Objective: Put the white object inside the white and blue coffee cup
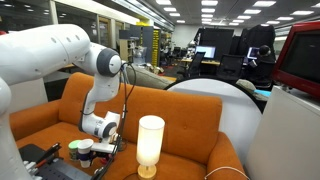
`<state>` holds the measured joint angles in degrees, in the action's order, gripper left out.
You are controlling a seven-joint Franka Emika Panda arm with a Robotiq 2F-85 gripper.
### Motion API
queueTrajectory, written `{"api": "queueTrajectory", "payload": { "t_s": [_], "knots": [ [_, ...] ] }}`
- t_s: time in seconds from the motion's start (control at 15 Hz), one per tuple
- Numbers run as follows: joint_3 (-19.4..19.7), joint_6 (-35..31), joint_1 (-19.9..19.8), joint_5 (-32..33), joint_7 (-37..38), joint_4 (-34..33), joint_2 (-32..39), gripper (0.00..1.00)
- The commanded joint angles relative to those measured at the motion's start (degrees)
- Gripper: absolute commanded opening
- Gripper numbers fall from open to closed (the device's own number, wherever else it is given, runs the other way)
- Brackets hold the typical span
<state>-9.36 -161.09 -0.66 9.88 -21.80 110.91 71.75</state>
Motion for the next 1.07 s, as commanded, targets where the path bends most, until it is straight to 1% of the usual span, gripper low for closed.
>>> {"api": "queueTrajectory", "payload": {
  "t_s": [0.0,0.53,1.0],
  "knots": [
    [-0.27,2.04,-0.7,0.89,-0.34,-3.19,2.49,1.0],
    [0.68,4.48,-0.28,0.9,-0.08,-7.11,6.99,1.0],
    [0.65,6.98,0.28,0.9,-0.13,-9.73,8.27,1.0]
  ]
}}
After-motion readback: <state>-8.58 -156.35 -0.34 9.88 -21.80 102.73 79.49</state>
